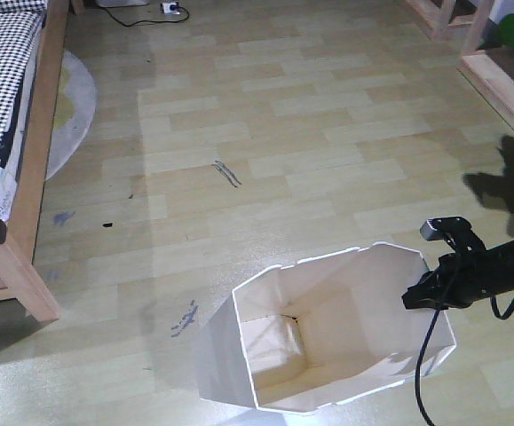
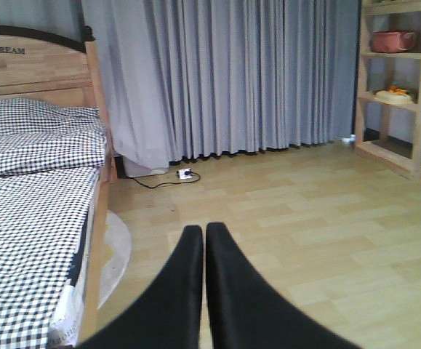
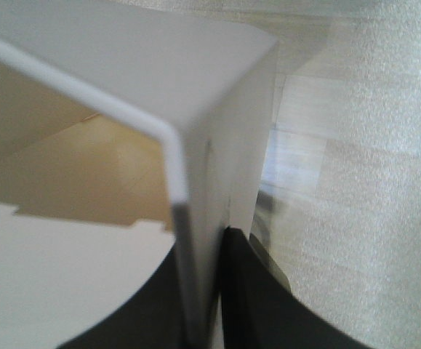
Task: Move trash bin to bedside with robot
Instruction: 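Carry the held bin with the right gripper past the checked bed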
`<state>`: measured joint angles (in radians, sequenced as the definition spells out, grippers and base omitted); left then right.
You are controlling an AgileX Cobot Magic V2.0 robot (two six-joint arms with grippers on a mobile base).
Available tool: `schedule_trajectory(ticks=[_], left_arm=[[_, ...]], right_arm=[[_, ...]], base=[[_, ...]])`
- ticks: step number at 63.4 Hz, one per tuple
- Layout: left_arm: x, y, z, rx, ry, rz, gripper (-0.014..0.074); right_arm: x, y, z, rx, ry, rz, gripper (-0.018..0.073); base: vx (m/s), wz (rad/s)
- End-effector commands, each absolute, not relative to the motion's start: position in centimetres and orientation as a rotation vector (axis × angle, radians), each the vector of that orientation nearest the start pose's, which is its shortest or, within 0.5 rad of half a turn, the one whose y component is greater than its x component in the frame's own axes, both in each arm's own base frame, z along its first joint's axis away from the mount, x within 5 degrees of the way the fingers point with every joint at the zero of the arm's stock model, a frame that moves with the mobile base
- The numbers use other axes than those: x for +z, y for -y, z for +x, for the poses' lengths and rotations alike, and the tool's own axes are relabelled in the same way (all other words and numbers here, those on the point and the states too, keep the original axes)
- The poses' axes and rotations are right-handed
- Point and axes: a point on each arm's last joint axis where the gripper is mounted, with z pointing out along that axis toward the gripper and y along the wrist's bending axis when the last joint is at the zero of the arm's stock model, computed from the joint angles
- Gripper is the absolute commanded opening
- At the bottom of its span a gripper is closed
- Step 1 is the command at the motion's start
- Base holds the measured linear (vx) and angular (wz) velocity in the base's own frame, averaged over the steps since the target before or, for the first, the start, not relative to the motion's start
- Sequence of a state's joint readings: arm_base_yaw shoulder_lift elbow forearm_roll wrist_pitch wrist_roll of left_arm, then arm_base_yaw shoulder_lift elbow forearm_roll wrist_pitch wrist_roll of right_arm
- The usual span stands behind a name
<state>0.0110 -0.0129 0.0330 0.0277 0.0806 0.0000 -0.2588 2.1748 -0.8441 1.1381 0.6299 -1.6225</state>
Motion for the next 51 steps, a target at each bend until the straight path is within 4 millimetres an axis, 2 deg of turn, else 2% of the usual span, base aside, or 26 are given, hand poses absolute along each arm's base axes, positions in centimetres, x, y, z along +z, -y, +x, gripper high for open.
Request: schedule_trajectory(ticks=[1,51], left_arm=[[19.91,-0.03,5.61,0.007,-1.507,0.000,-0.0006],[19.91,-0.03,5.61,0.007,-1.507,0.000,-0.0006]], right_arm=[[6.00,1.42,30.48,0.993,-2.605,-0.391,-0.0005],[6.00,1.41,30.47,0.995,-2.605,-0.391,-0.0005]], base=[[0.21,0.15],[0.24,0.18]])
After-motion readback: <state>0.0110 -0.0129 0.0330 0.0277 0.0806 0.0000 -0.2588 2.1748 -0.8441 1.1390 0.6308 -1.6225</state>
